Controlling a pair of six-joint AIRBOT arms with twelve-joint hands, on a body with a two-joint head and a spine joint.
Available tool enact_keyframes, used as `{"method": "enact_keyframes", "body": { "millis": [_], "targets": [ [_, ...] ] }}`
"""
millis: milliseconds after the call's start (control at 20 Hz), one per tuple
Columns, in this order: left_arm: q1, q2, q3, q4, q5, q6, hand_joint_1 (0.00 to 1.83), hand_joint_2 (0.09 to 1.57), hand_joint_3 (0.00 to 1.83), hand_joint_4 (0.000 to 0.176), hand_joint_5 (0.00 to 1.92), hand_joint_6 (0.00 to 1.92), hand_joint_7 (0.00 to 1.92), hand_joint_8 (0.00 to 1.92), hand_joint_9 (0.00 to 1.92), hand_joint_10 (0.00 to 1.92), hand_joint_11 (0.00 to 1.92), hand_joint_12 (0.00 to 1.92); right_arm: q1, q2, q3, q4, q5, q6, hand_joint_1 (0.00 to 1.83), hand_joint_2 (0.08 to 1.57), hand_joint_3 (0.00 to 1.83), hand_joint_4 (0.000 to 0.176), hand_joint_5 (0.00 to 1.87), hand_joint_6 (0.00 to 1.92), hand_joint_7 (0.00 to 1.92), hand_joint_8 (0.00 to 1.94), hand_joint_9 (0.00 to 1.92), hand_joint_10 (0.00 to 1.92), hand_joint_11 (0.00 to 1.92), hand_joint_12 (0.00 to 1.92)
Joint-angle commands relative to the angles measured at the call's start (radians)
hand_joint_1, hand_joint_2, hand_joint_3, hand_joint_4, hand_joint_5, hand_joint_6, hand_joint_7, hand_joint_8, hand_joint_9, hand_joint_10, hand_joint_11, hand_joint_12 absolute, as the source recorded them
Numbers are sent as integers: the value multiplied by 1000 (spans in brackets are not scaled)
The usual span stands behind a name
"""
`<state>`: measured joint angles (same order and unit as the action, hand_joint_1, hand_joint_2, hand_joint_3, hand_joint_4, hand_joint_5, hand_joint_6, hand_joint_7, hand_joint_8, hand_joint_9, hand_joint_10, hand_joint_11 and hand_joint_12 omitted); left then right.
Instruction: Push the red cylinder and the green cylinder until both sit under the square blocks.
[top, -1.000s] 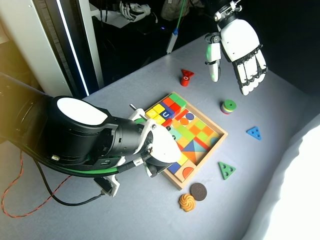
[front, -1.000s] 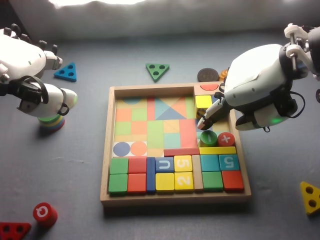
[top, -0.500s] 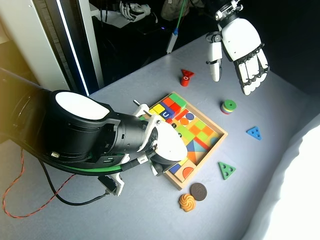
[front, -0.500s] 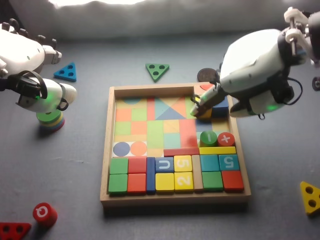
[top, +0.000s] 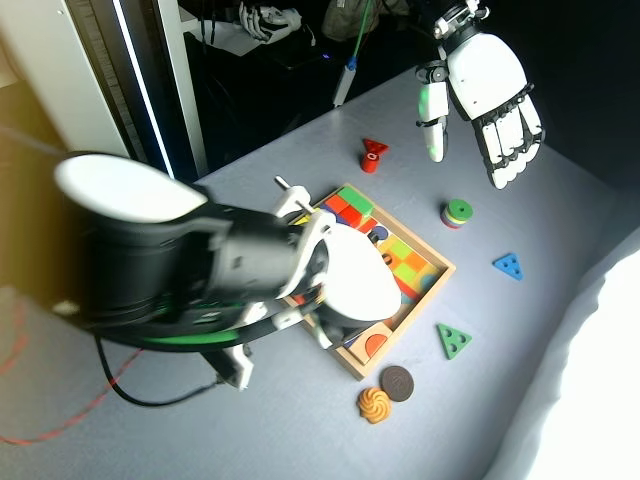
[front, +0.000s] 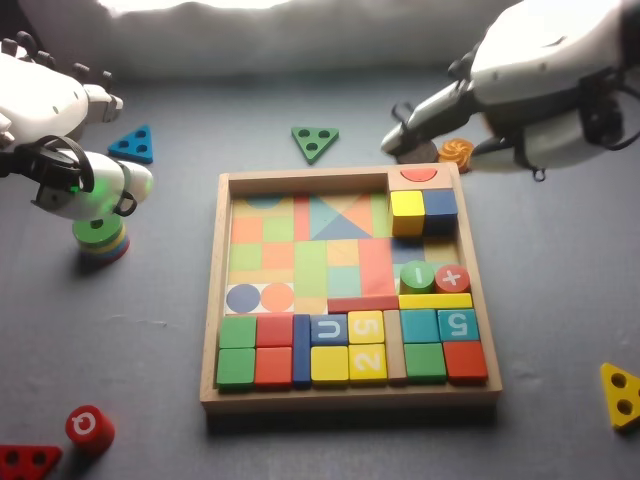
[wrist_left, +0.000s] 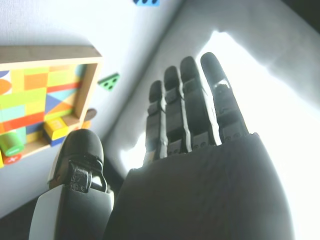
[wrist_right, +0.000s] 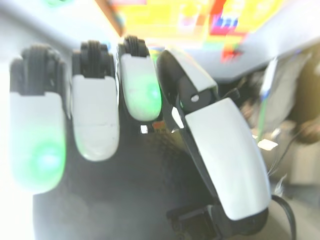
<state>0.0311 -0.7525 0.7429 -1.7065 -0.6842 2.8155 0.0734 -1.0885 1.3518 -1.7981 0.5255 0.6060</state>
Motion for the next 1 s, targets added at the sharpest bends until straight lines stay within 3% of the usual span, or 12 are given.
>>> {"method": "enact_keyframes", "body": {
  "millis": [0, 150, 250, 350, 450, 550, 600, 750, 950],
  "targets": [
    [-13, 12, 4, 62, -19, 4, 10, 1368, 1, 0, 223, 1, 286, 4, 278, 4, 0, 729, 8, 27, -21, 90, -31, -35, 447, 1571, 112, 0, 349, 12, 1596, 1941, 1799, 1921, 1906, 1921],
    [-13, 12, 2, 53, -19, 12, 1, 1367, 1, 0, 233, 3, 297, 3, 289, 4, 0, 735, -37, 160, -182, 450, -117, -351, 439, 1571, 125, 0, 330, 1, 1576, 1941, 1782, 1921, 1894, 1921],
    [-13, 12, 2, 43, -14, 28, 18, 1358, 0, 0, 237, 3, 293, 4, 288, 4, 0, 723, -82, 236, -269, 748, -131, -614, 434, 1571, 121, 0, 336, 9, 1569, 1941, 1779, 1921, 1889, 1921],
    [-15, 12, 0, 37, -13, 38, 28, 1360, 0, 0, 241, 4, 296, 5, 285, 2, 0, 729, -128, 297, -345, 927, -144, -739, 462, 1571, 114, 0, 350, 12, 1576, 1941, 1780, 1921, 1889, 1921],
    [-15, 12, -7, 28, -13, 42, 18, 1359, 0, 0, 238, 1, 297, 3, 288, 3, 0, 724, -143, 322, -390, 1004, -188, -810, 460, 1571, 112, 0, 325, 1, 1568, 1941, 1786, 1921, 1889, 1921],
    [-14, 12, -12, 18, -13, 42, 11, 1363, 1, 0, 216, 0, 285, 1, 279, 1, 0, 713, -156, 334, -419, 1046, -217, -820, 338, 1571, 154, 0, 364, 11, 1559, 1941, 1793, 1921, 1892, 1921],
    [-15, 12, -12, 18, -13, 42, 28, 1357, 0, 0, 223, 3, 290, 3, 280, 1, 0, 715, -164, 338, -432, 1086, -227, -843, 372, 1571, 143, 0, 369, 10, 1554, 1941, 1795, 1921, 1893, 1921],
    [-24, 13, -9, 19, -13, 42, 56, 1360, 0, 0, 207, 1, 259, 1, 250, 1, 0, 654, -188, 357, -473, 1243, -218, -1060, 406, 1571, 116, 0, 394, 15, 1536, 1941, 1784, 1921, 1882, 1921],
    [-25, 13, -7, 15, -21, 42, 15, 1361, 0, 0, 214, 2, 268, 1, 260, 2, 0, 659, -224, 368, -489, 1245, -218, -1065, 360, 1571, 120, 0, 387, 9, 1540, 1941, 1779, 1921, 1878, 1921]
  ]
}}
